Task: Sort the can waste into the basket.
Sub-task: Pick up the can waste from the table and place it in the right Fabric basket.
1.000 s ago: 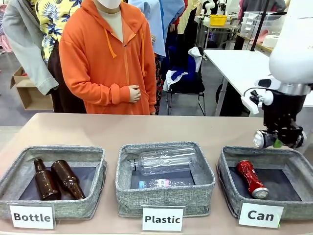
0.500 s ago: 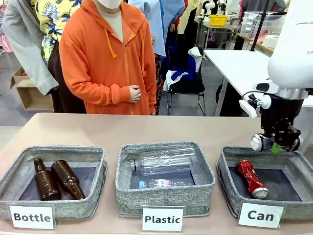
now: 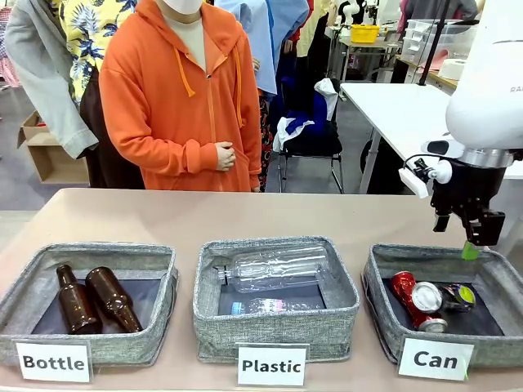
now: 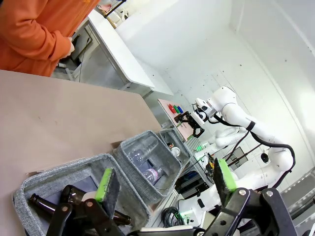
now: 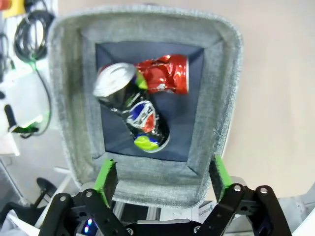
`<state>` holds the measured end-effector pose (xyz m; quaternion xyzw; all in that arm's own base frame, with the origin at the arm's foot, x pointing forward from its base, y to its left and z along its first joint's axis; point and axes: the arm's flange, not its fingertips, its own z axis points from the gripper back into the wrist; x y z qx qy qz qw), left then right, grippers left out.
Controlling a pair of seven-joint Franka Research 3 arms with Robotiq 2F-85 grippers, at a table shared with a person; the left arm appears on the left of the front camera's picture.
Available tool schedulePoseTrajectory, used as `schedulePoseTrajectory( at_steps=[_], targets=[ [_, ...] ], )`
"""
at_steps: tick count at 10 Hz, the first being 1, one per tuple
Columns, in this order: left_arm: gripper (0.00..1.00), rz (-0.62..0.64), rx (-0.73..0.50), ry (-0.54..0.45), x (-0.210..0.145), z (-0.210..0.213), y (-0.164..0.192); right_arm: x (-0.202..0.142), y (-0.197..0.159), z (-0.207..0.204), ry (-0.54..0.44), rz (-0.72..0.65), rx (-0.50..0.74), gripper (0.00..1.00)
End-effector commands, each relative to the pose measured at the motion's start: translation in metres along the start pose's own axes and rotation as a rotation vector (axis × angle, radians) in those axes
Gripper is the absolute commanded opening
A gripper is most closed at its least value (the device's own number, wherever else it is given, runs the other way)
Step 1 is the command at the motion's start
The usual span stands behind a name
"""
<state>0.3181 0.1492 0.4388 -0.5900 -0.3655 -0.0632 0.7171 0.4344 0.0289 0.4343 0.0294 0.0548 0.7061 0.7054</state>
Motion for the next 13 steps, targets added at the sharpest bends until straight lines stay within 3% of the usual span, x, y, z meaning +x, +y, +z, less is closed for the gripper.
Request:
schedulePoseTrajectory(
  at_steps=[1,3,4,5,6,9,11,12,13],
  targets=[
    [1.0,0.01,0.001,-0.002,0.001,0.001,-0.003,-0.002,-0.006,0.001,-0.028,0.002,-0.009,1.0],
    [1.0,0.01,0.001,-0.002,0.001,0.001,-0.003,-0.003,-0.011,0.0,-0.071,-0.028,-0.006,1.0],
    [1.0,0.01,0.001,-0.002,0.001,0.001,-0.003,-0.001,-0.016,0.003,-0.159,-0.106,-0.007,1.0],
    [1.0,0.01,0.001,-0.002,0.001,0.001,-0.003,0.004,-0.024,0.01,-0.323,-0.195,-0.119,1.0],
    [1.0,0.01,0.001,-0.002,0.001,0.001,-0.003,0.01,-0.035,0.02,-0.562,-0.393,-0.204,1.0],
    [1.0,0.01,0.001,-0.002,0.001,0.001,-0.003,-0.008,-0.056,0.034,-1.199,-0.495,0.184,1.0],
    [1.0,0.01,0.001,-0.002,0.001,0.001,-0.003,-0.039,-0.07,0.028,-1.411,-0.739,0.213,1.0],
    [1.0,0.01,0.001,-0.002,0.001,0.001,-0.003,-0.052,-0.072,0.023,-1.504,-0.725,0.238,1.0],
    [1.0,0.01,0.001,-0.002,0.001,0.001,-0.003,-0.06,-0.074,0.018,-1.535,-0.72,0.237,1.0]
  ],
)
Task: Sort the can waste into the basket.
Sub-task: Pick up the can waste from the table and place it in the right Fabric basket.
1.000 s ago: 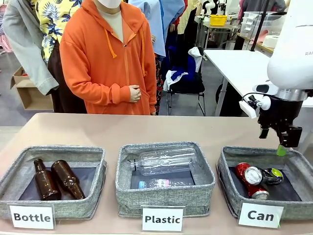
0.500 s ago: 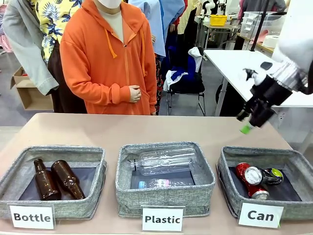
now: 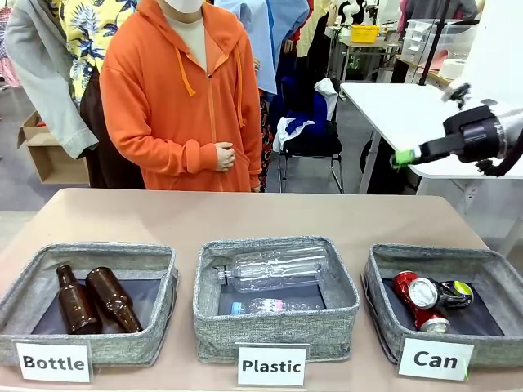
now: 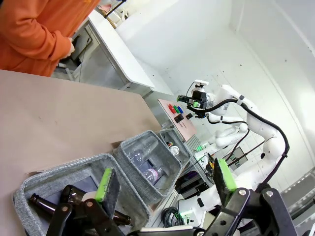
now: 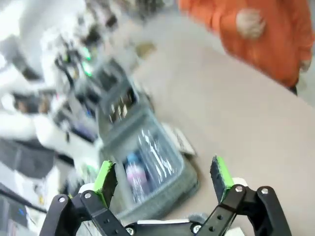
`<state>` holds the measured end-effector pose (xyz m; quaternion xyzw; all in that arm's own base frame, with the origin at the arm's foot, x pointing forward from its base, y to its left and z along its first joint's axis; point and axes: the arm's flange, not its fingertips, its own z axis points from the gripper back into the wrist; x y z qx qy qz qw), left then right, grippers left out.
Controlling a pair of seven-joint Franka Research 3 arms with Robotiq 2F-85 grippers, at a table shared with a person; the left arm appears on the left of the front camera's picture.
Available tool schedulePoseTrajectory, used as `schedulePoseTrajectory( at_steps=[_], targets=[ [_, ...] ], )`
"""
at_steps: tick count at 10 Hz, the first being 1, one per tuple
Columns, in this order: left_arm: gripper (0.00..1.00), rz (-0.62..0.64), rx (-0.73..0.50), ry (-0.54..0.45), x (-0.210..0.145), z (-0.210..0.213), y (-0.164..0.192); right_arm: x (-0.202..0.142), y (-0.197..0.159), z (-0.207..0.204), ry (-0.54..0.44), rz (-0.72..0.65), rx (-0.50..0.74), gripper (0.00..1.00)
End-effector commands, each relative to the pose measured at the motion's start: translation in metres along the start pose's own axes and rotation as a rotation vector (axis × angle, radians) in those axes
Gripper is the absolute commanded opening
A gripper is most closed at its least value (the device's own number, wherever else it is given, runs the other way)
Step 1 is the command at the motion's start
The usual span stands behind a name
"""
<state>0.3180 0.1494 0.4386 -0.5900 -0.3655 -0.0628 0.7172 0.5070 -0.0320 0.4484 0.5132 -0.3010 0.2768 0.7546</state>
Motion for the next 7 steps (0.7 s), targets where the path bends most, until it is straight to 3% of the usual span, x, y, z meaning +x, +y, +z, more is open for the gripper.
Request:
schedulePoseTrajectory(
  at_steps=[1,7],
  targets=[
    [1.0,0.009,0.001,-0.002,0.0009,0.0005,-0.0036,0.0032,0.0127,-0.0155,0.149,0.072,-0.032,1.0],
    [1.0,0.009,0.001,-0.002,0.0009,0.0005,-0.0036,0.0032,0.0127,-0.0155,0.149,0.072,-0.032,1.0]
  ],
)
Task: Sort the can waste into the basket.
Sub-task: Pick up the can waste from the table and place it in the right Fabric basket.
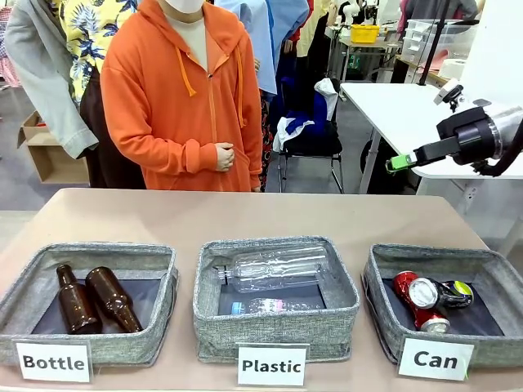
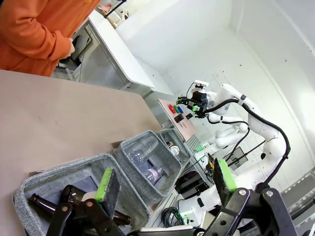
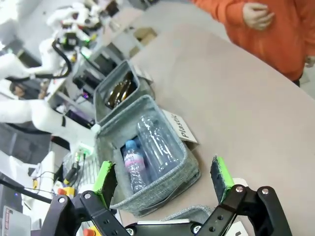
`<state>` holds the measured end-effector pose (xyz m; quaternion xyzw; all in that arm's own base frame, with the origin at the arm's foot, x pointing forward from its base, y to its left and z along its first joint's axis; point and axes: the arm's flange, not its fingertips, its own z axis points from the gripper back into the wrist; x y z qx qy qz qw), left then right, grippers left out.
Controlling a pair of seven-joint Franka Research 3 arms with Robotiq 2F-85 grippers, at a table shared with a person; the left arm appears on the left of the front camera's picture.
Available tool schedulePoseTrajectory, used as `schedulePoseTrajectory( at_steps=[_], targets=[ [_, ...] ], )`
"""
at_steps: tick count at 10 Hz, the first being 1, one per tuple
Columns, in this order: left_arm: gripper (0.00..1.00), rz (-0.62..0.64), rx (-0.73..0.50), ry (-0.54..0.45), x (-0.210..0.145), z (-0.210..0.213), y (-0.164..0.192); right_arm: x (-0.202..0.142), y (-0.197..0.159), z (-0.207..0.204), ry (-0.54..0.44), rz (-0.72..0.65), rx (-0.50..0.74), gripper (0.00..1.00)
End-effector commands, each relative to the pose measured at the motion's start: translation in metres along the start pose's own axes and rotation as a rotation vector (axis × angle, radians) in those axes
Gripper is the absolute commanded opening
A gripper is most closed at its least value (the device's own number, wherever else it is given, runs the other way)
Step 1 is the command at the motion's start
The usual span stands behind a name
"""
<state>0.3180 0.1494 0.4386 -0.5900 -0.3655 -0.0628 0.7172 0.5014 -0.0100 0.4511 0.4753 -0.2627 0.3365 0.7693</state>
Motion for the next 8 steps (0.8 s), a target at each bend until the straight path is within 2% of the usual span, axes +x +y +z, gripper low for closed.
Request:
schedulePoseTrajectory(
  at_steps=[1,8],
  targets=[
    [1.0,0.009,0.001,-0.002,0.0009,0.0005,-0.0036,0.002,-0.0003,0.0039,0.0,0.005,-0.017,1.0],
    [1.0,0.009,0.001,-0.002,0.0009,0.0005,-0.0036,0.002,-0.0003,0.0039,0.0,0.005,-0.017,1.0]
  ],
)
